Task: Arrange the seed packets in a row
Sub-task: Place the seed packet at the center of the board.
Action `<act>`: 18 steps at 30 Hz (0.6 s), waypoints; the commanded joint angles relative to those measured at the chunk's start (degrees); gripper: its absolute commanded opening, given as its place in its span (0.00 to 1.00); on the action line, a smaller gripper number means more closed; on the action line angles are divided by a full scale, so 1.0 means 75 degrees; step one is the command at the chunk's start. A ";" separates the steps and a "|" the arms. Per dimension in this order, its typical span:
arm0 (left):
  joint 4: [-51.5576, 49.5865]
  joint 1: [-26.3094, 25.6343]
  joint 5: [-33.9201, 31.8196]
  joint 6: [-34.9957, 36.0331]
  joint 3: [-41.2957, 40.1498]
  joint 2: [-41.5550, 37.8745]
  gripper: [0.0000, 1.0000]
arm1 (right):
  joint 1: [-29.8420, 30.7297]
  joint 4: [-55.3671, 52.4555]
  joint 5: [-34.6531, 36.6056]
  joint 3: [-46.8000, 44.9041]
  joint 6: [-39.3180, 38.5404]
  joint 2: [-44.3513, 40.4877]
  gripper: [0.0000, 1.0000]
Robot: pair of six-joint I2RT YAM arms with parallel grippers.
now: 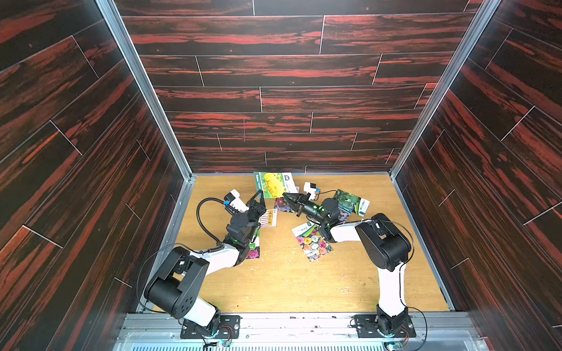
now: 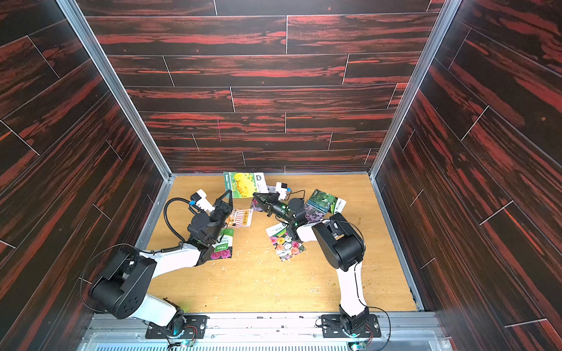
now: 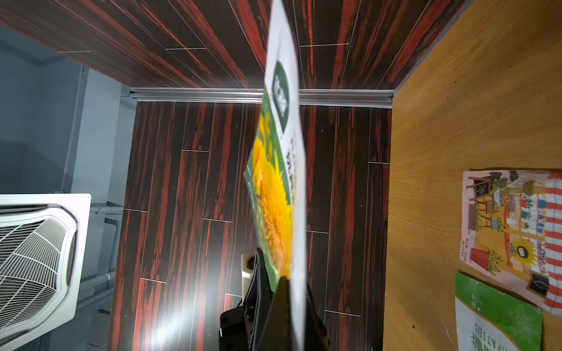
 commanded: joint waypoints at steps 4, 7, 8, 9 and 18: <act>-0.0946 -0.0030 -0.0266 0.0733 -0.0514 -0.0874 0.48 | -0.0194 -0.0605 -0.0731 -0.0015 -0.0803 -0.0311 0.00; -0.2760 0.0044 -0.0841 0.0900 -0.0619 -0.1816 0.82 | -0.0343 -0.1262 -0.1703 0.0003 -0.1274 -0.0391 0.00; -0.3564 0.0082 -0.1014 0.0868 -0.0516 -0.2136 0.85 | -0.0387 -0.1401 -0.1970 -0.0042 -0.1416 -0.0408 0.00; -0.4317 0.0112 -0.1117 0.1027 -0.0425 -0.2460 0.89 | -0.0451 -0.1569 -0.2273 -0.0142 -0.1601 -0.0448 0.00; -0.6273 0.1010 0.0393 0.2073 -0.0417 -0.4287 1.00 | -0.0883 -0.3599 -0.4489 -0.0759 -0.3455 -0.1014 0.00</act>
